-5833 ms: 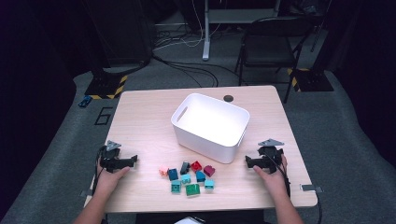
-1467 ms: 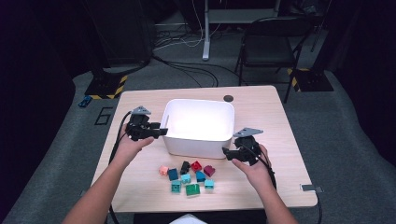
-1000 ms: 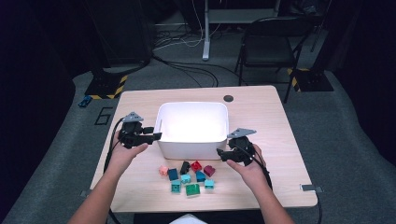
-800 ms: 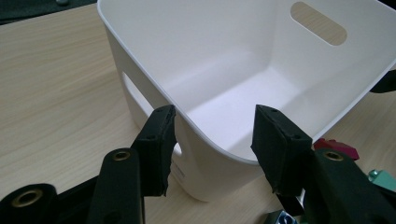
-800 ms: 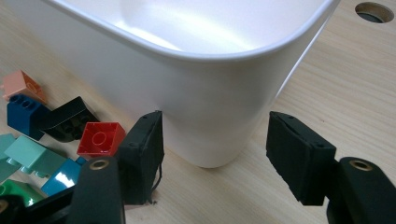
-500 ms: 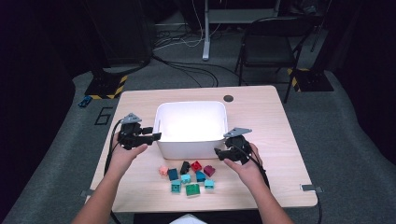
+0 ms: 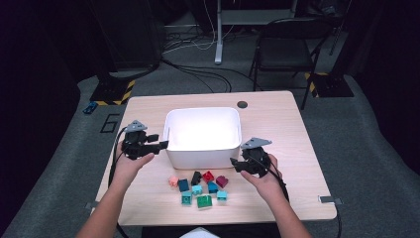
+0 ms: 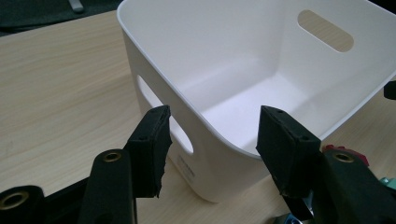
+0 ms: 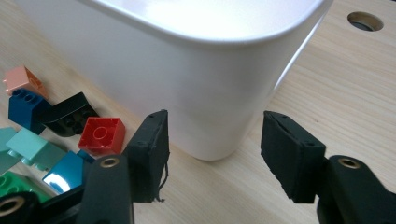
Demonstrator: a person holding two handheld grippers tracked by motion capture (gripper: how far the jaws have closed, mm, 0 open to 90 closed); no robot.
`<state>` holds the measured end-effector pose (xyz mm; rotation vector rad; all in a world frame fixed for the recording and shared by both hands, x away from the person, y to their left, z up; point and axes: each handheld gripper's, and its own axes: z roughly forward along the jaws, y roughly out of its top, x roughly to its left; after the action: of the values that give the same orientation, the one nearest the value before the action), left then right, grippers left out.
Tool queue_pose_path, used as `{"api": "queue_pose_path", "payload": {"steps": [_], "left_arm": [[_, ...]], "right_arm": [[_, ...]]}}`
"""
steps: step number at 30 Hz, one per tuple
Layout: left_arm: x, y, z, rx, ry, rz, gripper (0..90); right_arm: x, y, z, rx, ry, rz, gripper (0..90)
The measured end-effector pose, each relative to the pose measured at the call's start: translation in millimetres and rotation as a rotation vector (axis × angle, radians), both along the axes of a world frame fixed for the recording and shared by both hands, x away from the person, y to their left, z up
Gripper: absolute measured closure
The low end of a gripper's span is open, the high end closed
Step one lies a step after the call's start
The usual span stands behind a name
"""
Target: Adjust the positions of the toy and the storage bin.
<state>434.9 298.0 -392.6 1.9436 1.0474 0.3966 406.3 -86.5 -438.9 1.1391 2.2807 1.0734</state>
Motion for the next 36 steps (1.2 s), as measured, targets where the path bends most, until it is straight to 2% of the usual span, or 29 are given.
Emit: {"api": "queue_pose_path", "payload": {"steps": [4,8,12,15,18,19,20,25,28,31,32,33,34,36], "left_arm": [[-6.8,6.4,5.4,-0.008,-0.024,0.01,44.0],[-13.8,13.2,9.3,-0.011,-0.042,0.018,43.7],[-19.2,20.1,10.5,-0.006,-0.055,0.029,43.7],[-22.2,24.9,9.0,-0.013,-0.051,0.04,43.7],[-25.6,29.0,5.7,-0.026,-0.048,0.05,43.6],[-25.6,29.0,5.7,-0.026,-0.048,0.05,43.6],[-28.0,31.4,2.0,-0.039,-0.041,0.056,43.6],[-30.2,37.5,-8.7,-0.035,-0.03,0.071,43.5],[-32.9,42.5,-13.3,-0.041,-0.024,0.075,43.3],[-35.3,46.8,-18.2,-0.055,-0.027,0.087,43.3],[-35.3,48.8,-20.5,-0.065,-0.018,0.079,43.3],[-35.3,48.8,-20.5,-0.065,-0.018,0.079,43.3],[-35.5,50.0,-24.0,-0.067,-0.015,0.08,43.4],[-36.1,51.1,-24.8,-0.061,-0.011,0.076,43.6]], "right_arm": [[-6.6,-7.8,0.0,0.022,0.019,-0.001,45.0],[-14.3,-16.1,0.8,0.067,0.0,0.025,47.6],[-22.3,-21.3,3.3,0.069,0.017,0.034,48.8],[-27.2,-26.2,4.3,0.09,-0.002,0.039,47.5],[-30.2,-29.5,4.1,0.11,-0.022,0.033,38.4],[-31.9,-30.3,3.8,0.11,-0.023,0.055,38.6],[-32.7,-30.1,3.7,0.108,-0.026,0.059,40.4],[-32.4,-29.7,4.0,0.088,-0.045,0.088,45.4],[-32.3,-28.6,3.7,0.057,-0.035,0.128,47.8],[-33.8,-24.9,1.0,0.013,-0.048,0.179,46.9],[-34.2,-24.1,-0.1,0.023,-0.036,0.186,46.9],[-33.4,-23.8,-1.6,0.056,-0.014,0.203,47.0],[-33.2,-23.9,-2.9,0.088,-0.009,0.206,47.1],[-32.6,-25.3,-4.6,0.121,-0.004,0.209,47.9]]}}
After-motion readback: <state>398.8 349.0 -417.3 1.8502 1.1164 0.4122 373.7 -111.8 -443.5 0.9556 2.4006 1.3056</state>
